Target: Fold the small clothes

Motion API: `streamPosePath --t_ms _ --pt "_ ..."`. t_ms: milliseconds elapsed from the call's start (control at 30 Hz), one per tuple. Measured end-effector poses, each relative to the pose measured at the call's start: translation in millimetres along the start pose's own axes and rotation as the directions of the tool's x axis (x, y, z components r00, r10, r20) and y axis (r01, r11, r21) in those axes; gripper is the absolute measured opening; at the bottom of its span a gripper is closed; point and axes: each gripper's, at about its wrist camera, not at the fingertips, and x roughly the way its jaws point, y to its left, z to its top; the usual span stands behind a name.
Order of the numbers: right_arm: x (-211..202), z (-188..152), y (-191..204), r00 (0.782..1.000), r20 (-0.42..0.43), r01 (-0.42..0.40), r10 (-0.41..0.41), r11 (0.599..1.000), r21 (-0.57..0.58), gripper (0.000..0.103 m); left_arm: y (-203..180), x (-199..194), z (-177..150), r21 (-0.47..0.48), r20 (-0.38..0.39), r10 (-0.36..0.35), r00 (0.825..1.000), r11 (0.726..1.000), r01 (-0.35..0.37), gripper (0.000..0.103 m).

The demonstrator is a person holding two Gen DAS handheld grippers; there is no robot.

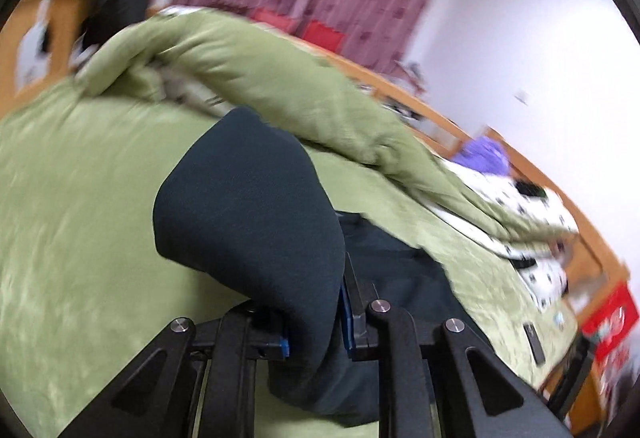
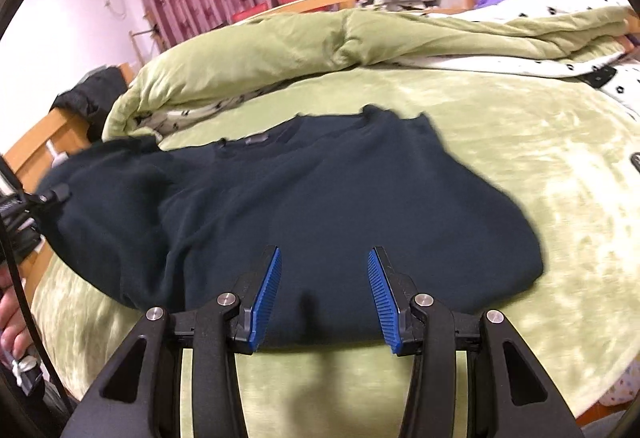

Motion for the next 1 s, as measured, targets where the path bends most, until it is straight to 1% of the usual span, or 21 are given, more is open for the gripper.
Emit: streamPosePath --t_ms 67,100,133,167,267,300,367,433,467,500,533,567,600,633,667,700,733,767,833,900,1000 --pt "-13 8 -14 1.0 0.013 0.017 -0.018 0.999 0.027 0.045 -28 6 2 0.054 -0.007 -0.025 1.0 0.998 0.025 0.016" --pt "-21 11 -22 0.999 0.025 0.023 -0.024 0.999 0.03 0.045 -49 12 0 0.083 -0.024 -0.052 0.998 0.995 0.054 0.016" --pt "-28 14 -28 0.999 0.035 0.033 -0.034 0.999 0.027 0.045 -61 18 -2 0.098 -0.041 -0.069 0.997 0.993 0.072 0.016" --pt "-34 16 -34 0.998 0.044 0.048 -0.049 0.999 0.016 0.045 -78 28 -6 0.113 -0.064 -0.092 0.994 0.989 0.099 0.016" --pt "-52 17 -52 0.992 0.061 0.117 -0.115 0.993 -0.034 0.045 -109 47 -28 0.138 -0.121 -0.131 0.984 0.979 0.147 0.016" --pt "-59 16 -61 0.989 0.063 0.139 -0.137 0.989 -0.043 0.045 -120 58 -39 0.145 -0.152 -0.14 0.978 0.976 0.163 0.016" --pt "-66 13 -74 0.987 0.057 0.156 -0.153 0.987 -0.041 0.045 -133 76 -59 0.154 -0.208 -0.148 0.967 0.971 0.182 0.016" --pt "-72 9 -88 0.985 0.044 0.169 -0.167 0.985 -0.031 0.045 -144 96 -82 0.157 -0.279 -0.153 0.948 0.967 0.202 0.016" --pt "-74 7 -93 0.984 0.039 0.175 -0.174 0.984 -0.027 0.045 -148 107 -93 0.154 -0.328 -0.146 0.933 0.966 0.205 0.017" --pt "-75 5 -96 0.983 0.037 0.179 -0.178 0.984 -0.027 0.045 -149 112 -102 0.155 -0.354 -0.137 0.925 0.967 0.202 0.017" --pt "-76 4 -98 0.983 0.034 0.182 -0.181 0.983 -0.027 0.045 -150 114 -107 0.16 -0.364 -0.132 0.922 0.966 0.201 0.018" --pt "-76 3 -99 0.983 0.031 0.181 -0.18 0.983 -0.029 0.045 -151 114 -112 0.175 -0.371 -0.135 0.919 0.962 0.212 0.022" --pt "-76 2 -99 0.984 0.029 0.178 -0.177 0.984 -0.032 0.045 -153 112 -114 0.183 -0.369 -0.137 0.919 0.959 0.217 0.025" --pt "-75 2 -97 0.985 0.029 0.173 -0.172 0.984 -0.035 0.045 -153 108 -111 0.191 -0.368 -0.154 0.917 0.953 0.237 0.034" --pt "-73 3 -95 0.986 0.028 0.164 -0.163 0.986 -0.038 0.045 -149 101 -107 0.189 -0.372 -0.179 0.911 0.946 0.264 0.041" --pt "-71 5 -91 0.99 0.025 0.143 -0.142 0.989 -0.042 0.046 -147 95 -102 0.179 -0.372 -0.202 0.906 0.942 0.284 0.043" --pt "-70 7 -86 0.992 0.025 0.124 -0.123 0.991 -0.047 0.048 -141 89 -97 0.171 -0.368 -0.22 0.903 0.939 0.298 0.049" --pt "-69 8 -81 0.994 0.031 0.106 -0.104 0.993 -0.05 0.052 -139 84 -92 0.165 -0.357 -0.237 0.903 0.936 0.311 0.056" --pt "-69 12 -71 0.997 0.053 0.067 -0.064 0.996 -0.054 0.058 -124 64 -81 0.174 -0.301 -0.249 0.921 0.935 0.31 0.061" --pt "-68 15 -60 0.997 0.074 0.025 -0.021 0.998 -0.055 0.066 -103 46 -70 0.192 -0.251 -0.216 0.944 0.944 0.268 0.061" --pt "-64 17 -43 0.993 0.097 -0.056 0.06 0.997 -0.045 0.071 -69 32 -54 0.182 -0.217 -0.161 0.963 0.962 0.202 0.061"
